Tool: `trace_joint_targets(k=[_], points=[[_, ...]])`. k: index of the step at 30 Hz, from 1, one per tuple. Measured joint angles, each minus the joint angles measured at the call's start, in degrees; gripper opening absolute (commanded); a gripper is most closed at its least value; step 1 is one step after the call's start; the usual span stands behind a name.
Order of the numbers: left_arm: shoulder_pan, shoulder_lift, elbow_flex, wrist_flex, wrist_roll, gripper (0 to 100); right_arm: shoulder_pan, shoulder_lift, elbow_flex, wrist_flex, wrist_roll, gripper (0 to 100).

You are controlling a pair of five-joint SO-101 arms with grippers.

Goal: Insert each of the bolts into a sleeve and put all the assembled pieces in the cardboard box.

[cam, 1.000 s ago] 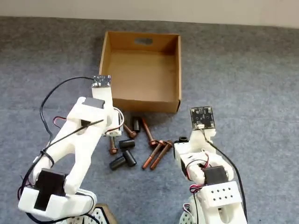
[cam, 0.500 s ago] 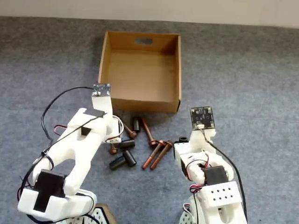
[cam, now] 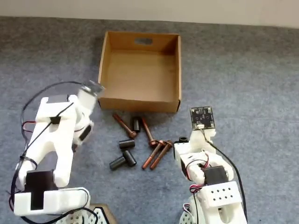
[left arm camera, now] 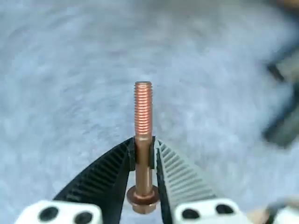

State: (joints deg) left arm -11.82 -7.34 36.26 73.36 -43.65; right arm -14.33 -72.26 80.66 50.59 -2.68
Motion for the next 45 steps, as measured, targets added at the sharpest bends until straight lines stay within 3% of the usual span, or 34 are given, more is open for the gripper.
trace_joint_targets(k=[2, 4, 9, 16, 26, 30, 37, 42, 45], points=[[0.4, 0.0, -0.1, 1.0, -11.9, 1, 0.0, 0.0, 0.0, 0.0, 0.4, 0.6], [0.9, 0.0, -0.2, 0.4, -16.8, 1, 0.0, 0.0, 0.0, 0.0, 0.7, 0.6], [3.8, 0.0, -0.2, -3.7, -16.8, 2, 0.0, 0.0, 0.0, 0.0, 0.8, 0.6], [5.5, 0.0, 0.5, -5.3, -16.5, 19, 0.0, 0.0, 0.0, 0.0, 1.1, 0.6], [5.5, 0.0, -0.5, -4.7, -15.9, 13, 0.0, 0.0, 0.0, 0.0, 1.2, 0.6], [5.5, 0.0, -6.3, 3.6, -6.3, 13, 0.0, 0.0, 0.0, 0.0, 1.2, 0.6], [5.5, 0.0, -10.7, 13.2, 23.4, 13, 0.0, 0.0, 0.0, 0.0, 1.2, 0.6], [5.5, 0.0, -4.2, 10.0, 44.8, 13, 0.0, 0.0, 0.0, 0.0, 1.2, 0.6], [5.5, 0.0, 1.3, 3.2, 49.1, 13, 0.0, 0.0, 0.0, 0.0, 1.2, 0.6]])
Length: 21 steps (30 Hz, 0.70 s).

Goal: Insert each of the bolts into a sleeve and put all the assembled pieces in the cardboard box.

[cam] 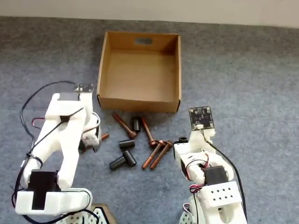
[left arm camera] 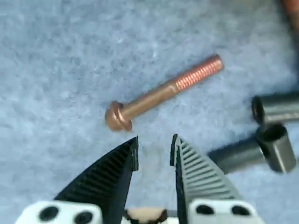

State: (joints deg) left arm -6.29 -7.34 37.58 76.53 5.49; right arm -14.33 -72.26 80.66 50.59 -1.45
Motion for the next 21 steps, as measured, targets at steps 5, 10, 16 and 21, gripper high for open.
trace_joint_targets(k=[5, 10, 16, 21], points=[[0.0, -0.6, 6.0, -12.9, 1.4, 13, 0.0, 0.0, 0.0, 0.0, 0.0, 0.6], [-0.1, -0.8, 9.2, -22.5, 1.2, 13, 0.0, 0.0, 0.0, 0.0, 0.0, 0.6], [-0.1, -0.8, 9.2, -24.4, 1.2, 13, 0.0, 0.0, 0.0, 0.0, 0.0, 0.6], [-0.1, -0.4, 8.2, -24.5, 9.2, 18, 0.0, 0.0, 0.0, 0.0, 0.0, 0.6]])
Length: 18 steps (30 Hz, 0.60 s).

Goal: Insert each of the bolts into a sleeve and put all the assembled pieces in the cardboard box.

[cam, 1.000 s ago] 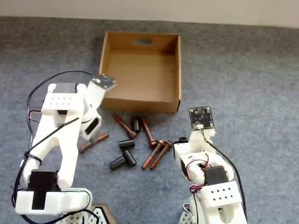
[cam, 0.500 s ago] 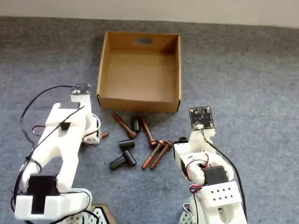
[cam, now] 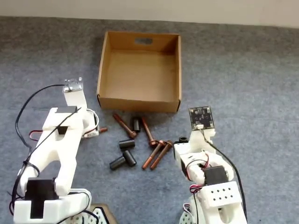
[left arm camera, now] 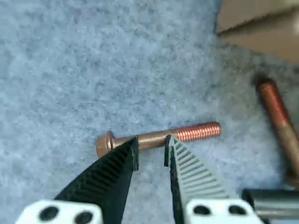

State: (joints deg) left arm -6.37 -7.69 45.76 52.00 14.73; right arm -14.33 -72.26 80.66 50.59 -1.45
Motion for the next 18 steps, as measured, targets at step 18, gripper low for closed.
trace_joint_targets(k=[18], points=[[-0.1, 0.3, -0.6, -0.4, 19.9, 27, 0.0, 0.0, 0.0, 0.0, 0.0, 0.6]])
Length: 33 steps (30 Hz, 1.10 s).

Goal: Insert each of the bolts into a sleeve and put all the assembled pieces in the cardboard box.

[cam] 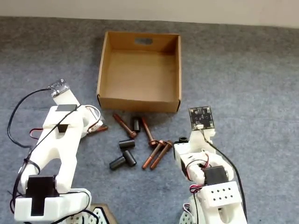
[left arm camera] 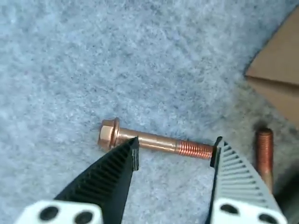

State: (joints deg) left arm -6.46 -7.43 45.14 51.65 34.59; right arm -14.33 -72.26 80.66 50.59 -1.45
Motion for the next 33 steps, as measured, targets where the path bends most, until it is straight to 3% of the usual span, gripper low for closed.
trace_joint_targets(k=[8, 15, 21, 29, 33], points=[[-0.7, 8.6, -6.9, 1.3, 7.2, 27, 0.0, 0.0, 0.0, 0.0, 0.0, 0.6], [-0.7, 17.1, -16.2, 11.2, 7.7, 24, 0.0, 0.0, 0.0, 0.0, 0.0, 0.6], [-0.6, 18.9, -18.2, 14.4, 1.1, 0, 0.0, 0.0, 0.0, 0.0, 0.0, 0.6], [0.0, 19.4, -18.4, 14.5, -1.7, 2, 0.0, 0.0, 0.0, 0.0, 0.0, 0.6], [0.0, 19.6, -20.0, 14.8, -7.3, 2, 0.0, 0.0, 0.0, 0.0, 0.0, 0.6]])
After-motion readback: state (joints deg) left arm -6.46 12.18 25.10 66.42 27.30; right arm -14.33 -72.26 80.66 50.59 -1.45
